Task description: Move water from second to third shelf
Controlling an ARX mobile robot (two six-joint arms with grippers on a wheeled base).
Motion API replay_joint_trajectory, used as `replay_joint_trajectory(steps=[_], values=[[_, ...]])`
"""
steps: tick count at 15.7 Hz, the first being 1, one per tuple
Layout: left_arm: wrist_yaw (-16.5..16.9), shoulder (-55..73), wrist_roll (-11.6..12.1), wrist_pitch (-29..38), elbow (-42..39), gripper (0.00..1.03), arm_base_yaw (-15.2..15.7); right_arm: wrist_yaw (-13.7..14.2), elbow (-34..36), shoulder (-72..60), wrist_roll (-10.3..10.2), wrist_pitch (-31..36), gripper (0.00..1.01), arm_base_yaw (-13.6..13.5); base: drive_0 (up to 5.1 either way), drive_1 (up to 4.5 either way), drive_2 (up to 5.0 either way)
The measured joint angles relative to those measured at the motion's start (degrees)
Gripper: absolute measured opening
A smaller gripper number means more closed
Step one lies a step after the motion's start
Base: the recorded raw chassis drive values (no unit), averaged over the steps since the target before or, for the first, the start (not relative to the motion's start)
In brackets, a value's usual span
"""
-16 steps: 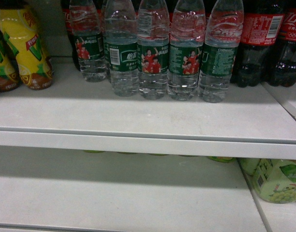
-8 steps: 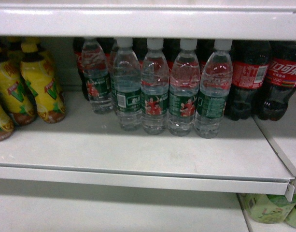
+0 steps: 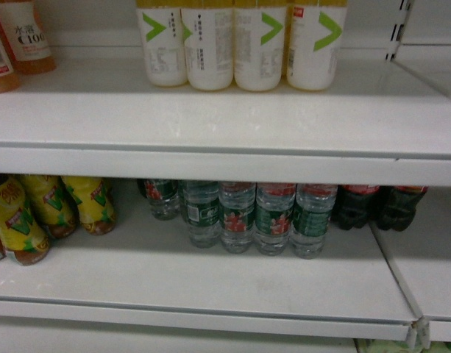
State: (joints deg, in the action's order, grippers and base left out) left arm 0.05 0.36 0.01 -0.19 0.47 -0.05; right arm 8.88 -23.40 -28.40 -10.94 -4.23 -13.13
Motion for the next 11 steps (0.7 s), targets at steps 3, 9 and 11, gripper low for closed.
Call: replay_joint_trajectory(steps=[3, 9, 11], values=[[-0.13, 0.0, -0.02, 0.07, 0.0, 0.98, 0.0, -0.02, 0.0, 0.0, 0.02, 0.11, 0.43, 0.0, 0.0, 0.0, 0.0], [-0.07, 0.0, 0.0, 0.07, 0.0, 0.98, 0.0, -0.04, -0.39, 0.0, 0.0, 0.0, 0.43, 0.0, 0.0, 0.0, 0.0], [-0.07, 0.0, 0.0, 0.04, 0.0, 0.98, 0.0, -0.04, -0.42, 0.0, 0.0, -0.02, 0.43, 0.0, 0.0, 0.0, 0.0]])
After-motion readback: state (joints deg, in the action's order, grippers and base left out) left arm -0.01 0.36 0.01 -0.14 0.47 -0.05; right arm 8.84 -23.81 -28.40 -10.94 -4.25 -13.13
